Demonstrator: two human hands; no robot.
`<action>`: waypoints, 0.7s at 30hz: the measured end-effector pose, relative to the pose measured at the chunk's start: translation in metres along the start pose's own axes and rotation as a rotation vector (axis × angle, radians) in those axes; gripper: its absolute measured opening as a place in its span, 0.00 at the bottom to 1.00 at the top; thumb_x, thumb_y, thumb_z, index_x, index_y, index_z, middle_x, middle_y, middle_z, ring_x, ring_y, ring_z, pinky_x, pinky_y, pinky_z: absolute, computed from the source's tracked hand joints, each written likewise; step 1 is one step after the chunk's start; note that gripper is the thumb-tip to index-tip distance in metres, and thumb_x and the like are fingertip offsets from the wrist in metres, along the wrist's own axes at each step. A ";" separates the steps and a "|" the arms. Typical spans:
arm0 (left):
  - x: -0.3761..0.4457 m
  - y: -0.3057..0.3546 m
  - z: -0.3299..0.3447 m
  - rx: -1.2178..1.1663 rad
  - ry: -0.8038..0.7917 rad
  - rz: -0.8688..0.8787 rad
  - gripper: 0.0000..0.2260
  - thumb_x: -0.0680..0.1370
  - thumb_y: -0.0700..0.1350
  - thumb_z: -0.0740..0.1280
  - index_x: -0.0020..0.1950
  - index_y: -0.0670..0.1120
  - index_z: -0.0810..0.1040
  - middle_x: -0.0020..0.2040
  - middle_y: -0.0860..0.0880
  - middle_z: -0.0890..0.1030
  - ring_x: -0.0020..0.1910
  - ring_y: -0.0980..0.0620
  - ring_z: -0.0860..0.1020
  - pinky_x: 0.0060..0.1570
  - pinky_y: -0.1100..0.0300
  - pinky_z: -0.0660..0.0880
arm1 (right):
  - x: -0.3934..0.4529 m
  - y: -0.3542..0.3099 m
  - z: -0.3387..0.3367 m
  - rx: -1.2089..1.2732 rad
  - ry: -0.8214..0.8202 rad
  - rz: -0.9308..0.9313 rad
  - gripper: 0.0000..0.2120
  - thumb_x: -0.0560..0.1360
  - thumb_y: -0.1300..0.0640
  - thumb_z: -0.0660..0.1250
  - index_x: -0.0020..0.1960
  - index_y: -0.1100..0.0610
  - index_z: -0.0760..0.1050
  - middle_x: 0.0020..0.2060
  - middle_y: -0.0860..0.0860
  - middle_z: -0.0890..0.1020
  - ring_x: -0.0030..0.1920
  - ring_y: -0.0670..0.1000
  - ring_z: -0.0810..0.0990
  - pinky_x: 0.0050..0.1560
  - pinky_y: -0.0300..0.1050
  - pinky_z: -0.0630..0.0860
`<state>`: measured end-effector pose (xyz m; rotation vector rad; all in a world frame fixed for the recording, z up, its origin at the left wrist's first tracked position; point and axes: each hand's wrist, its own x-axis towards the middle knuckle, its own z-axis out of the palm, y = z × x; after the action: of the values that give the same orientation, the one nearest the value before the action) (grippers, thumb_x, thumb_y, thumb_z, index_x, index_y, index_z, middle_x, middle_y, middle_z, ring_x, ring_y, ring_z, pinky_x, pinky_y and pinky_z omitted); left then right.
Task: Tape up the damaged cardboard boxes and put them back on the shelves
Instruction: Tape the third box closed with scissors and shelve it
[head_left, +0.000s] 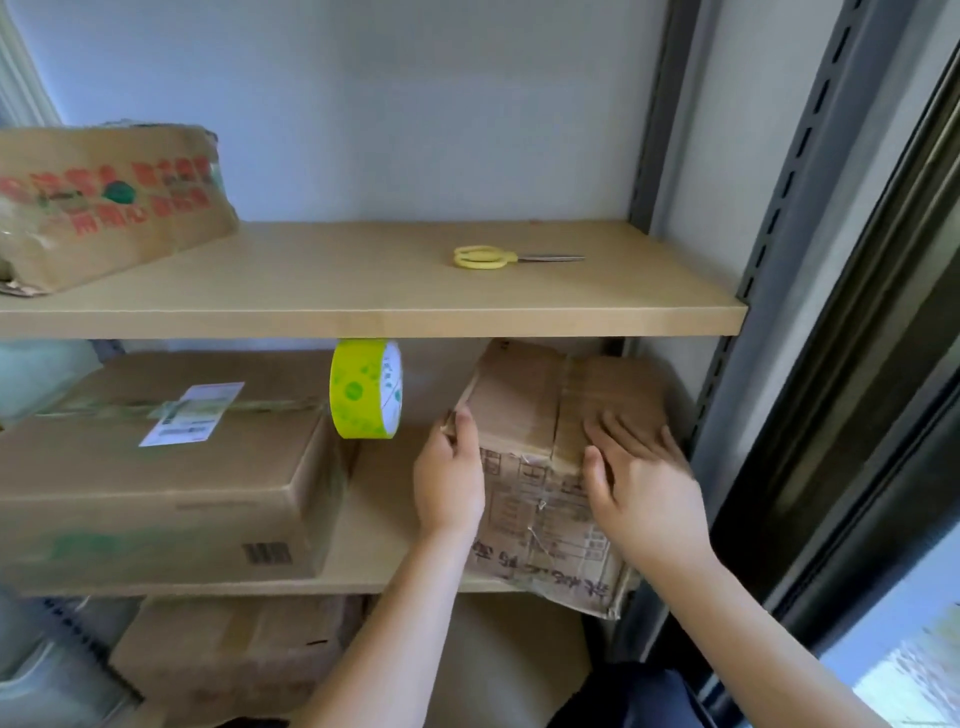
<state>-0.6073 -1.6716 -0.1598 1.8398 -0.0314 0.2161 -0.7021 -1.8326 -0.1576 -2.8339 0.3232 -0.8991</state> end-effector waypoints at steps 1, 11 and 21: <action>0.001 -0.004 0.002 0.008 0.032 0.015 0.15 0.84 0.56 0.55 0.47 0.51 0.77 0.36 0.55 0.79 0.43 0.49 0.78 0.40 0.58 0.66 | -0.001 0.000 0.000 0.036 0.021 0.002 0.22 0.81 0.49 0.53 0.68 0.54 0.76 0.68 0.53 0.76 0.71 0.52 0.72 0.75 0.57 0.61; -0.005 -0.024 0.002 -0.043 0.152 0.046 0.19 0.85 0.53 0.54 0.59 0.46 0.80 0.43 0.56 0.81 0.46 0.54 0.79 0.42 0.61 0.66 | -0.016 -0.030 0.018 0.693 0.306 0.683 0.22 0.83 0.50 0.55 0.76 0.51 0.63 0.55 0.52 0.82 0.49 0.47 0.82 0.50 0.42 0.79; -0.038 -0.046 -0.025 -0.142 -0.210 -0.098 0.24 0.73 0.60 0.72 0.67 0.58 0.72 0.58 0.63 0.80 0.58 0.60 0.78 0.52 0.67 0.71 | -0.040 -0.001 0.012 1.081 -0.175 0.611 0.34 0.63 0.33 0.70 0.68 0.36 0.66 0.54 0.34 0.80 0.58 0.40 0.78 0.57 0.41 0.76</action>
<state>-0.6416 -1.6383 -0.2031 1.7107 -0.1001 -0.0476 -0.7268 -1.8203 -0.1893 -1.6481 0.4565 -0.4531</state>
